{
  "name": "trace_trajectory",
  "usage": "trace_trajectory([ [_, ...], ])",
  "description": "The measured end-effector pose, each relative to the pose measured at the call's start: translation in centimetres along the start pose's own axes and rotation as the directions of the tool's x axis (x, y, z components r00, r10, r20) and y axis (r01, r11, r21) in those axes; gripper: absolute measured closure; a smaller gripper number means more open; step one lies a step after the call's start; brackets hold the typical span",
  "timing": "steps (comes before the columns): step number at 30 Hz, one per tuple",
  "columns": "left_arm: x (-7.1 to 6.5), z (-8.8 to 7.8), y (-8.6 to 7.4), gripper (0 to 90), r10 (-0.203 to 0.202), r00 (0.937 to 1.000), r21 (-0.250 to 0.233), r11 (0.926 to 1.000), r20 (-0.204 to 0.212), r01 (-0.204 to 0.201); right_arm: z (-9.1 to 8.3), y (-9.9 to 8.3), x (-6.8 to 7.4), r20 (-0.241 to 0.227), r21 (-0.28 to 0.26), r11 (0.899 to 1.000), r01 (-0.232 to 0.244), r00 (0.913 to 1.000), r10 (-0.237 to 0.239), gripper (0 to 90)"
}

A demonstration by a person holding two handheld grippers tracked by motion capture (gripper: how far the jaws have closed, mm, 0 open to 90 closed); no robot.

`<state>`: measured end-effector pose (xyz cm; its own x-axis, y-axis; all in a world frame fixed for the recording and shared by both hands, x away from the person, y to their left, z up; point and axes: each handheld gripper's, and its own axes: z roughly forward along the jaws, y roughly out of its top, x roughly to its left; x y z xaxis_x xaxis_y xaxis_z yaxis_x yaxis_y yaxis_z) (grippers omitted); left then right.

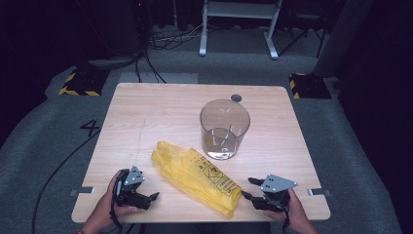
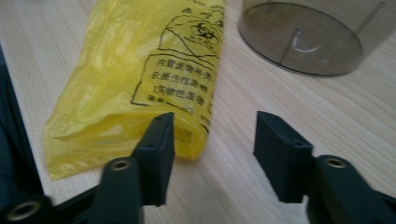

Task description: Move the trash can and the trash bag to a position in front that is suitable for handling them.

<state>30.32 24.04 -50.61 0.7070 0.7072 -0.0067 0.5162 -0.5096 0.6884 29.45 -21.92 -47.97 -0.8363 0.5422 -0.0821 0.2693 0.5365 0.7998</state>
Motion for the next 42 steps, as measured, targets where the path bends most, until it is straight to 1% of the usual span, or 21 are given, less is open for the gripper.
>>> trace_trajectory([
  [1,0.0,0.0,0.0,0.5,0.000,1.0000,0.000,1.0000,0.000,0.000,0.2,0.1,0.2,-0.006,-0.002,1.000,0.006,1.0000,-0.006,53.3],
  [2,0.0,0.0,0.0,0.5,0.001,1.0000,0.000,1.0000,0.000,-0.001,0.5,0.3,0.5,-0.030,-0.005,1.000,0.015,0.9994,-0.015,57.3],
  [3,0.0,0.0,0.0,0.5,0.001,1.0000,0.000,1.0000,0.000,-0.001,0.5,0.3,0.5,-0.030,-0.005,1.000,0.015,0.9994,-0.015,57.3],
  [4,0.0,0.0,0.0,0.5,0.001,1.0000,0.000,1.0000,0.000,-0.001,0.7,0.3,0.7,-0.045,0.000,1.000,0.019,0.9988,-0.019,58.4],
  [5,0.0,0.0,0.0,0.5,0.001,1.0000,0.000,1.0000,0.000,-0.001,1.2,0.4,1.0,-0.061,0.020,0.999,0.041,0.9973,-0.040,61.1],
  [10,0.0,0.0,0.0,0.5,0.002,1.0000,0.000,1.0000,0.000,-0.002,2.3,0.3,1.4,-0.093,0.052,0.997,0.053,0.9945,-0.048,62.1],
  [12,0.0,0.0,0.0,0.5,0.001,1.0000,0.000,1.0000,0.000,-0.001,2.7,0.3,1.8,-0.124,0.046,0.998,0.049,0.9914,-0.043,61.3],
  [13,0.0,0.0,0.0,0.5,0.001,1.0000,0.000,1.0000,0.000,-0.001,3.1,0.4,2.2,-0.121,0.059,0.996,0.062,0.9912,-0.055,60.1],
  [16,0.0,0.0,0.0,0.5,-0.001,1.0000,0.000,1.0000,0.000,0.001,3.5,0.5,2.4,-0.122,0.066,0.996,0.058,0.9913,-0.050,59.9],
  [20,0.0,0.0,0.0,0.6,-0.002,1.0000,0.000,1.0000,-0.002,0.002,4.3,0.7,2.4,-0.130,0.059,0.998,0.024,0.9914,-0.017,53.7],
  [27,0.0,-0.1,0.0,0.6,0.004,1.0000,0.002,1.0000,-0.008,-0.004,5.2,1.3,2.5,-0.114,0.062,0.998,0.006,0.9935,0.001,52.8],
  [29,-0.1,-0.1,-0.1,1.0,-0.003,1.0000,0.000,1.0000,-0.005,0.003,5.6,1.6,2.6,-0.113,0.063,0.998,0.004,0.9936,0.003,52.1],
  [32,-0.5,-0.4,0.1,3.9,-0.011,0.9998,0.014,0.9998,-0.017,0.012,6.0,1.9,2.7,-0.108,0.064,0.998,0.001,0.9942,0.006,50.8],
  [33,-0.6,-0.5,0.1,7.3,-0.009,0.9997,0.012,0.9999,-0.021,0.009,6.2,2.1,2.8,-0.109,0.067,0.998,0.003,0.9940,0.004,50.4],
  [35,-1.1,-0.6,0.3,18.8,-0.012,0.9997,0.004,0.9999,-0.020,0.013,6.6,2.4,2.9,-0.099,0.069,0.998,0.001,0.9951,0.006,49.0],
  [36,-1.3,-0.6,0.5,19.9,-0.014,0.9997,0.014,0.9998,-0.020,0.014,6.8,2.5,3.0,-0.097,0.070,0.998,-0.002,0.9952,0.009,47.7],
  [37,-1.6,-0.6,0.7,15.6,-0.020,0.9995,0.016,0.9997,-0.026,0.021,7.0,2.7,3.1,-0.097,0.069,0.998,0.000,0.9953,0.007,46.9],
  [38,-2.0,-0.8,1.0,15.8,-0.019,0.9996,0.008,0.9998,-0.021,0.019,7.2,2.8,3.1,-0.097,0.071,0.997,-0.004,0.9952,0.011,46.3],
  [39,-2.6,-1.0,1.4,17.8,0.009,0.9999,-0.003,1.0000,-0.012,-0.009,7.6,3.1,3.2,-0.097,0.071,0.997,-0.012,0.9951,0.018,44.1],
  [40,-2.6,-1.0,1.4,14.8,0.009,0.9999,-0.003,1.0000,-0.012,-0.009,7.6,3.1,3.2,-0.097,0.071,0.997,-0.012,0.9951,0.018,44.1],
  [42,-3.2,-1.3,1.7,17.0,0.043,0.9990,-0.014,0.9990,-0.010,-0.044,8.0,3.4,3.2,-0.102,0.069,0.998,-0.007,0.9947,0.014,42.6],
])
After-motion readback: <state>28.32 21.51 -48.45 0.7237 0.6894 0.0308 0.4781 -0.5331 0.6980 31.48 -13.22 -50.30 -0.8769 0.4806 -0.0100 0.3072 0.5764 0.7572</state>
